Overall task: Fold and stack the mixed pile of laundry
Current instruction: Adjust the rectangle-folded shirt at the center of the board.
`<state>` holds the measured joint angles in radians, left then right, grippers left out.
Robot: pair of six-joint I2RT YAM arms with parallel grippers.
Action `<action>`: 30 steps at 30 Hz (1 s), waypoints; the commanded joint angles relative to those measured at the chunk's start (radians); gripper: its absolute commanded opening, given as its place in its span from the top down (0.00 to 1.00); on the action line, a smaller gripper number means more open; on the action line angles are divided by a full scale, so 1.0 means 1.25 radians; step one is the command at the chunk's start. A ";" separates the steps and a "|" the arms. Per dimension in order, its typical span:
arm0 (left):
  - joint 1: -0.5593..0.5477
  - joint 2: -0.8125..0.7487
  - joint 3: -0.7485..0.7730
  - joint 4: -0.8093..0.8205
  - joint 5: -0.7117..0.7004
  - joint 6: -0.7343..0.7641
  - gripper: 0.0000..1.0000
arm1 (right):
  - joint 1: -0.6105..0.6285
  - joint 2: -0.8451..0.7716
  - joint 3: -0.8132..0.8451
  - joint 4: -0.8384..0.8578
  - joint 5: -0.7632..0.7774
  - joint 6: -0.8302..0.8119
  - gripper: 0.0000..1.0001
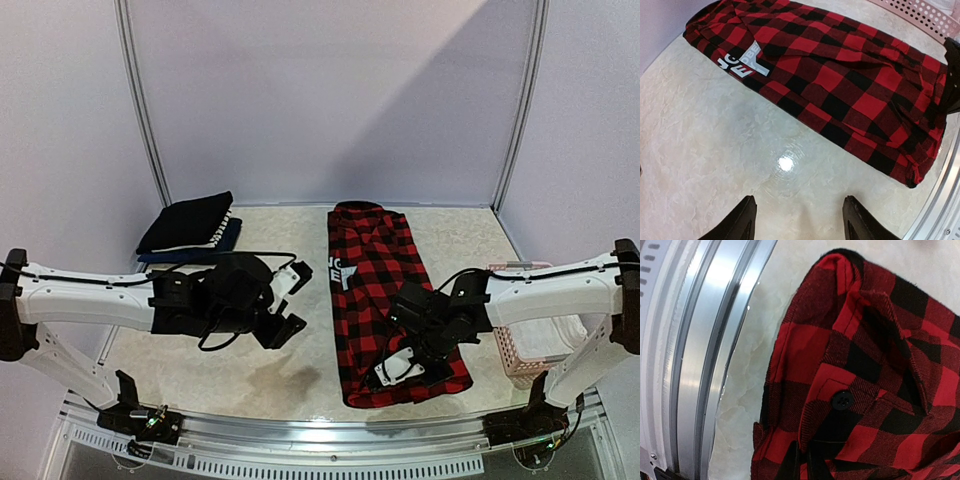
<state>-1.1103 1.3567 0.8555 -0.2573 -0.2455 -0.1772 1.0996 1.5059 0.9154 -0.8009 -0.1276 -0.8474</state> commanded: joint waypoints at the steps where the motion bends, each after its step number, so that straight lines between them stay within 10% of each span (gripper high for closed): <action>1: 0.002 0.030 0.002 0.008 0.056 0.007 0.40 | 0.006 0.032 -0.035 0.001 0.015 -0.015 0.83; 9: -0.148 0.130 0.067 -0.020 0.061 0.229 0.37 | 0.004 -0.149 -0.056 -0.059 -0.044 0.004 0.44; 30: -0.231 0.576 0.440 -0.170 0.144 0.365 0.30 | -0.260 -0.464 -0.229 -0.053 -0.071 -0.043 0.40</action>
<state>-1.3876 2.0396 1.3693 -0.4026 -0.1177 0.2771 0.7994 0.9379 0.6289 -0.8547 -0.1768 -0.8799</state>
